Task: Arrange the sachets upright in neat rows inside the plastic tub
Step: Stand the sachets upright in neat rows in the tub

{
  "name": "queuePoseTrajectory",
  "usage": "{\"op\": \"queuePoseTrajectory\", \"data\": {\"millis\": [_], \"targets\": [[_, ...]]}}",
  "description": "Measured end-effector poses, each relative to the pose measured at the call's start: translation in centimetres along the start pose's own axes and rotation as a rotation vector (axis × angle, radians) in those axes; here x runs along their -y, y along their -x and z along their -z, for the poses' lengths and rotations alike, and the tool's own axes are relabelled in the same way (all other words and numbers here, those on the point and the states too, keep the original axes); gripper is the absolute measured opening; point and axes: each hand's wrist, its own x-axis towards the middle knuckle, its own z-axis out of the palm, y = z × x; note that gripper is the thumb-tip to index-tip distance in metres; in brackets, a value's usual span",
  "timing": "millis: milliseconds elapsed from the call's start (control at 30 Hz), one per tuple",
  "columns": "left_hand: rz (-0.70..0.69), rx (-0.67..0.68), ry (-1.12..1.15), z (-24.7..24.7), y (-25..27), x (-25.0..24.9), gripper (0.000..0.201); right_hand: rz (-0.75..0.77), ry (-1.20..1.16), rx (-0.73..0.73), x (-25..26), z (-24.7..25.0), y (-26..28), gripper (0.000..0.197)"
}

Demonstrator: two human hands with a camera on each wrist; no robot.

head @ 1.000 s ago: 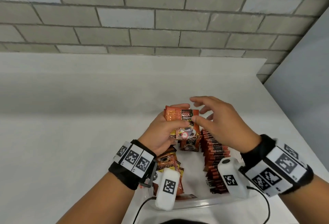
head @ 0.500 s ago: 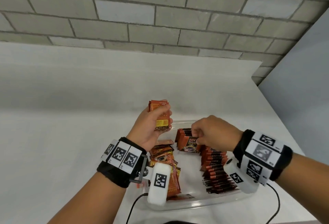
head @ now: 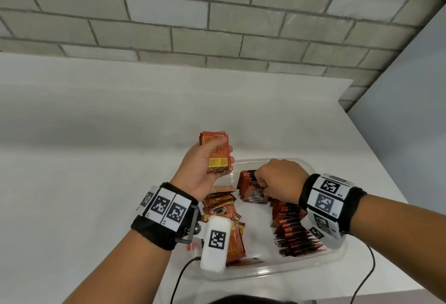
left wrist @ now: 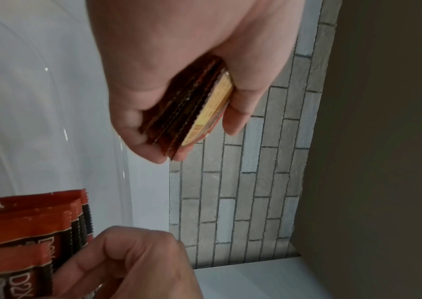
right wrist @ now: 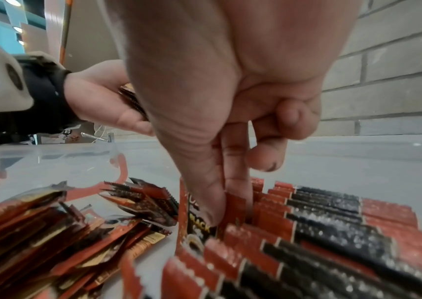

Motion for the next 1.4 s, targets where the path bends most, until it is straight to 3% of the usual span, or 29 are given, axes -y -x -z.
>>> {"op": "queuePoseTrajectory", "data": {"millis": [800,933,1067,1167,1300,1400], "targets": [[0.013,0.016,0.031,-0.1,0.0,0.1,0.014,-0.017,0.011,-0.081,-0.2,1.0,0.3,0.012],[0.039,0.085,0.050,0.0,0.1,0.0,0.021,-0.062,-0.185,-0.163,-1.0,2.3,1.2,0.017],[0.018,0.195,-0.078,-0.3,0.3,0.0,0.037,-0.031,-0.636,-0.353,-1.2,4.9,2.5,0.023],[0.004,0.285,-0.105,-0.7,0.6,0.1,0.047,0.004,-0.922,-0.360,-0.7,6.0,3.3,0.033],[0.008,0.345,-0.114,-1.3,1.0,0.4,0.041,0.006,-1.015,-0.323,-0.5,5.6,3.7,0.034],[0.053,0.292,-0.069,-1.3,0.9,0.5,0.037,-0.042,-1.089,-0.494,-1.1,5.3,3.7,0.018]]}}
